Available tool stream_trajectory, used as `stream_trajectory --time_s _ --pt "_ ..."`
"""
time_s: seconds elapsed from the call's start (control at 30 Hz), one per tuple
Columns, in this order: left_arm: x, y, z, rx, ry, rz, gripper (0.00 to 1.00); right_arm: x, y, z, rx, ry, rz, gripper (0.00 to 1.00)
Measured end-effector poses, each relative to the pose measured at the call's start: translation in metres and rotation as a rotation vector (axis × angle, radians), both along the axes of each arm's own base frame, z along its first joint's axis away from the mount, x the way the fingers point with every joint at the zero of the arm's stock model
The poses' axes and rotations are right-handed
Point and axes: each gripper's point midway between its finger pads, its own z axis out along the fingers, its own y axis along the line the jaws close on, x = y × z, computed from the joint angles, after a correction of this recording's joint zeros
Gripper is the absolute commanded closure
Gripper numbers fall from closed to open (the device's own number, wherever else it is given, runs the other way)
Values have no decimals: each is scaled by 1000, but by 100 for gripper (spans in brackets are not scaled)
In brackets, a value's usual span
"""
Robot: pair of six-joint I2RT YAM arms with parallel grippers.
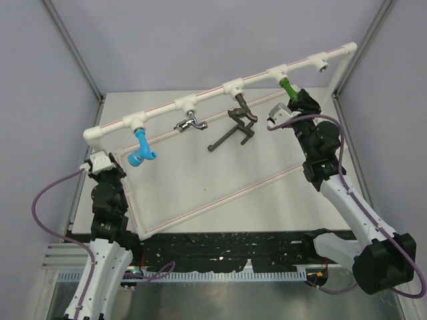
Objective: Install the water faucets
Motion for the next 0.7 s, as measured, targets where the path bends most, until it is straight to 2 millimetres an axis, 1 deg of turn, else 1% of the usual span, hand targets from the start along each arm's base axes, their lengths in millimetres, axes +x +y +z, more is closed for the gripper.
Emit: stream_trajectory --time_s 0.07,0.2,0.27,0.33,0.37,0.43,0.53,0.63,0.7 --pt "0 0 0 0 0 0 100 -2 5 -2 187 34 54 84" --pt "0 0 0 0 0 0 100 -6 17 -7 694 116 180 86" --pt "0 0 0 -1 0 2 100 -9 21 -4 947 134 241 87" --pt "0 0 0 -1 -1 1 100 -10 25 -5 1246 163 305 87" --pt "0 0 1 -1 -2 1 100 -11 27 -6 1356 175 330 87" --pt "-1 0 1 -1 -5 -1 100 -11 30 -2 1637 213 390 87" --pt "0 -1 2 0 -7 -7 100 -11 34 2 1985 259 468 87" --pt "0 -2 2 1 -7 -13 100 -10 34 4 2264 287 536 87" --pt "0 -3 2 1 -6 -17 100 -10 33 7 2410 297 575 82"
